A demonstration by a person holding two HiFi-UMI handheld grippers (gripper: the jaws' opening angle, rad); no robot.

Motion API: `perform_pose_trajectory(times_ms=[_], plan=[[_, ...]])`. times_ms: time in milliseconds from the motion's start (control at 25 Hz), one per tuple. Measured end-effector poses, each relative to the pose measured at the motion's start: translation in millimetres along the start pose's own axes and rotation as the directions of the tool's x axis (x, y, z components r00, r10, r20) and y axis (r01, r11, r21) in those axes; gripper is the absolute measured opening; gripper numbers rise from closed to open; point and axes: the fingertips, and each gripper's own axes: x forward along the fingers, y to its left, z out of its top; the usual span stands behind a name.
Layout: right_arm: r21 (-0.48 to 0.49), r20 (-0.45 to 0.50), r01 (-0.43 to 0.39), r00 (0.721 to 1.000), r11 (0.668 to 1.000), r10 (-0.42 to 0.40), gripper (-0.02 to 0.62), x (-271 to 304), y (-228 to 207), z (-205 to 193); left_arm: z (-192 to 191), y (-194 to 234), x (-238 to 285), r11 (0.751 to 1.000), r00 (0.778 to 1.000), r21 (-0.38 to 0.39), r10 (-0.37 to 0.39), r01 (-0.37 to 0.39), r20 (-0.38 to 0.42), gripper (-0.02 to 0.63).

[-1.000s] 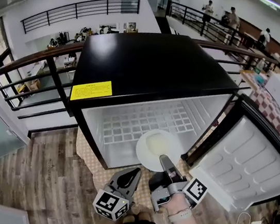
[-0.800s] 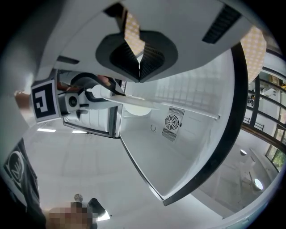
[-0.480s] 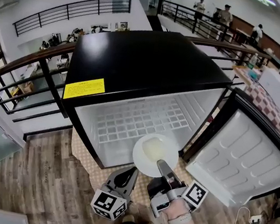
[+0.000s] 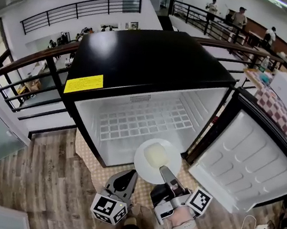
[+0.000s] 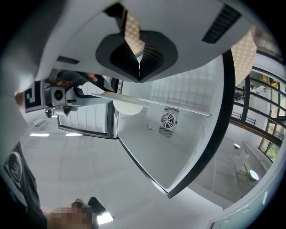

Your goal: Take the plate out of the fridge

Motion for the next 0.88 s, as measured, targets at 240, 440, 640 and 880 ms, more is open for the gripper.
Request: perform_pose_trajectory(times_ms=[240,440,640,880], plan=[[-0.006,-0.039,0.024,0.999,1.000,-0.024,0.051,-17.6,-7.3,1.0,1.2,-9.9,-10.3,0.999,0.999,-0.002,0.052,-0.052,0.009,0.009],[-0.012,-0.072,0.022,0.997,1.000,-0.023,0.051,-29.7,-11.9,-1.4,-2.3,-17.1,-21.6,0.996,0.996,-0.002,0.092,-0.092,0.007,0.009],[-0.003,-0.102,0.022,0.995,1.000,-0.022,0.051,-37.3,-14.7,-6.7,-1.7,-20.9,-31.7,0.992,0.992,-0.002,0.128,-0.128,0.015,0.008],[-0.008,-0.126,0.034,0.991,0.999,-0.035,0.051,-48.1,-22.6,-13.0,-2.5,-26.7,-43.0,0.987,0.986,-0.001,0.163,-0.163,0.025,0.009]])
